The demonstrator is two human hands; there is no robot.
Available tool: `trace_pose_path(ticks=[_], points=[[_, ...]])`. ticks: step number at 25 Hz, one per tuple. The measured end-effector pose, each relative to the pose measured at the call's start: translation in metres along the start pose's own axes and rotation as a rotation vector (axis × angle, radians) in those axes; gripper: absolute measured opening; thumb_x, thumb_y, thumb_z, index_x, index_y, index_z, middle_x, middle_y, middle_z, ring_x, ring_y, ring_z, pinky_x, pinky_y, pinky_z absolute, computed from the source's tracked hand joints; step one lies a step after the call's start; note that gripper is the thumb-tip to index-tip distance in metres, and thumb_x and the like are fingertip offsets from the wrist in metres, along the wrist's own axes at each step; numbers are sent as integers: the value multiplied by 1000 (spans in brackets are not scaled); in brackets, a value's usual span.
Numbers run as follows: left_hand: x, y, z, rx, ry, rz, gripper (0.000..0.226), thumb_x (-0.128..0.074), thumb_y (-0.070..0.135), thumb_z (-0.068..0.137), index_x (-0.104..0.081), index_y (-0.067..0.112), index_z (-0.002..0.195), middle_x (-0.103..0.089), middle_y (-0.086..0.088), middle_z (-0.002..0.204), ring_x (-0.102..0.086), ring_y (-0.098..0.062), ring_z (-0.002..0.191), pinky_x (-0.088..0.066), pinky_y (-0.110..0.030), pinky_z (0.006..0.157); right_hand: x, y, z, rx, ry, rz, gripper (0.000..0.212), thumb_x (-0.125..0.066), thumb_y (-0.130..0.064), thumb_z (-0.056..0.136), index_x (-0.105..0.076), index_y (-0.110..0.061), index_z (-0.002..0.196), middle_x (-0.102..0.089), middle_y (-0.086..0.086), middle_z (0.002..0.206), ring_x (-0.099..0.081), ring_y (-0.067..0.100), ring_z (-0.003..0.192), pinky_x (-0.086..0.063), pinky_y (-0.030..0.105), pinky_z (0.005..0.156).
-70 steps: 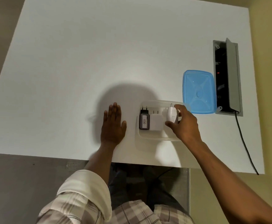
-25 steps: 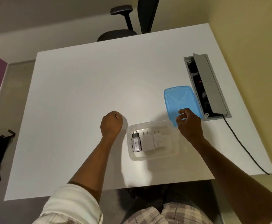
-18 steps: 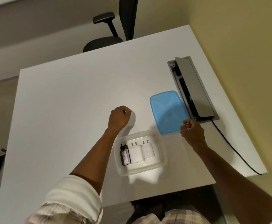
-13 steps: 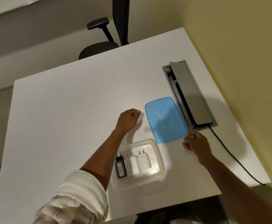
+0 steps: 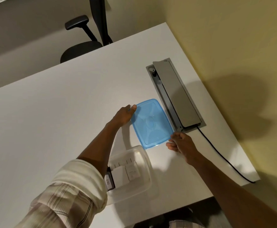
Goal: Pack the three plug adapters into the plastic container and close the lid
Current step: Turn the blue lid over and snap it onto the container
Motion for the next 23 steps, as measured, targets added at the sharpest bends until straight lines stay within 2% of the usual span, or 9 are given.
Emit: trace_pose_path(ticks=[2, 3, 5, 7, 10, 14, 18, 21, 23], points=[[2, 0, -5, 9, 28, -3, 68, -26, 57, 102, -56, 3, 131, -59, -17, 138, -53, -33, 130, -38, -46, 113, -3, -3, -1, -1, -14, 2, 31, -63, -18, 92, -58, -6, 119, -65, 14, 86, -70, 38, 78, -57, 40, 85], [4, -1, -8, 7, 54, -12, 67, -27, 57, 102, -57, 6, 133, -58, -15, 141, -52, -32, 132, -37, -44, 114, -5, -5, -3, 4, -17, 4, 31, -64, -20, 91, -58, -7, 119, -66, 15, 89, -70, 43, 86, -56, 46, 91], [9, -2, -16, -9, 126, -30, 64, -28, 57, 102, -58, 11, 135, -58, -12, 143, -51, -30, 134, -37, -37, 110, -10, -13, -8, 30, -15, 32, 31, -65, -22, 91, -58, -8, 117, -66, 16, 99, -70, 43, 95, -53, 53, 95], [18, -5, -27, -33, 212, -64, 61, -29, 56, 102, -60, 16, 135, -60, -9, 141, -53, -27, 131, -37, -30, 101, -16, -25, -15, 66, -10, 76, 30, -65, -26, 91, -59, -9, 115, -65, 16, 109, -72, 34, 91, -58, 46, 90], [35, -11, -47, -78, 306, -139, 59, -30, 58, 101, -62, 17, 131, -64, -6, 133, -58, -25, 124, -38, -30, 97, -26, -45, -28, 139, -19, 117, 21, -62, -29, 93, -60, -14, 107, -65, 16, 112, -72, 30, 94, -60, 36, 81], [62, -23, -82, -89, 378, -222, 58, -28, 59, 100, -64, 17, 118, -66, -1, 119, -61, -25, 114, -45, -38, 98, -43, -65, -51, 225, 37, 63, 29, -52, -33, 98, -61, -7, 104, -69, 17, 103, -72, 29, 92, -60, 41, 85], [75, -43, -125, -113, 399, -301, 57, -29, 60, 100, -59, 20, 126, -63, -3, 127, -57, -24, 121, -44, -51, 108, -65, -69, -79, 309, 99, -73, 18, -58, -22, 92, -65, -6, 87, -70, 19, 93, -72, 31, 88, -58, 48, 88], [75, -65, -159, -106, 409, -391, 56, -30, 61, 99, -59, 22, 127, -62, -2, 128, -56, -23, 122, -43, -50, 110, -80, -60, -102, 412, 122, -254, 20, -60, -18, 85, -66, -2, 75, -68, 22, 74, -70, 37, 77, -57, 47, 78], [72, -82, -180, -93, 401, -447, 54, -32, 60, 100, -59, 23, 129, -61, 0, 129, -55, -20, 124, -42, -47, 111, -87, -49, -116, 447, 117, -320, 14, -61, -15, 79, -66, -5, 70, -67, 17, 69, -68, 34, 71, -55, 43, 70]])
Point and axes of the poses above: each hand's wrist, its own z-axis towards the middle knuckle, its own x-axis out of the back of the hand, y = z × x, the point moved 1 cm from there along z, towards the middle knuckle
